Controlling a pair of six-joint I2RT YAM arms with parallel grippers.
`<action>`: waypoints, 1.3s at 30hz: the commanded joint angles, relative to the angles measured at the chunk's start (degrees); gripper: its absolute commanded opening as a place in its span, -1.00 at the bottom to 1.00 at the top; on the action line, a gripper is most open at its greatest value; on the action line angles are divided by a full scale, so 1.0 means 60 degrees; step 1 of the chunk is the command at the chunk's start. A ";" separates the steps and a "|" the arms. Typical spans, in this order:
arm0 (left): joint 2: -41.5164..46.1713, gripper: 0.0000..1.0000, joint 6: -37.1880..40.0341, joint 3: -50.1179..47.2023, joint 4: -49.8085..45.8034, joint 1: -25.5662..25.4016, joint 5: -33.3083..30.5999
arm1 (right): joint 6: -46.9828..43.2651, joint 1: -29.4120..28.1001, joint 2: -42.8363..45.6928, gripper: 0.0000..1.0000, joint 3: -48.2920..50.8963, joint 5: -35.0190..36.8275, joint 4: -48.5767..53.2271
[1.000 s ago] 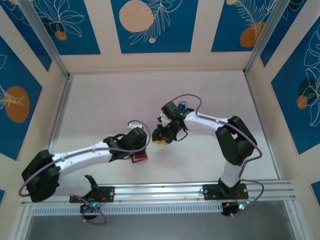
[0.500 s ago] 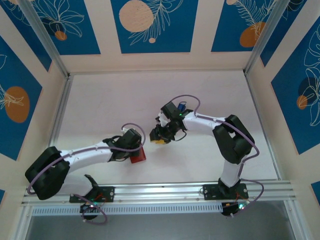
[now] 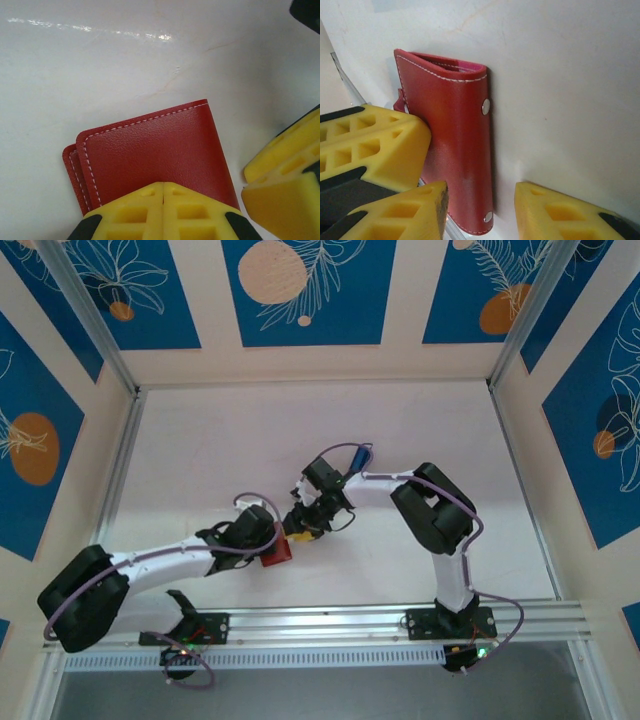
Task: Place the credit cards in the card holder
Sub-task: Turn over the card holder at the center of the table.
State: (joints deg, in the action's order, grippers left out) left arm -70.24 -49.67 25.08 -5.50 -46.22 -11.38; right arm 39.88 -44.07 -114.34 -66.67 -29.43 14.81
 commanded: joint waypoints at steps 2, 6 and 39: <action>-0.0077 -0.91 -0.0417 -0.0899 -0.1597 0.0115 0.0298 | 0.0227 -0.0306 -0.0470 -0.21 -0.0152 -0.0408 -0.0464; 0.0069 -0.91 -0.0716 -0.1287 -0.1327 0.0112 0.0441 | 0.0566 -0.0516 -0.0752 -0.23 -0.0156 -0.0666 -0.0965; 0.1319 -0.93 -0.1098 -0.2174 -0.0996 0.0095 0.0396 | 0.1587 -0.1186 -0.0701 -1.00 0.0019 -0.1687 -0.2985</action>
State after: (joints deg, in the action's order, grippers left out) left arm -60.53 -56.64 14.81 0.91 -45.54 -14.63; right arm 49.58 -47.44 -119.48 -67.20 -34.94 0.56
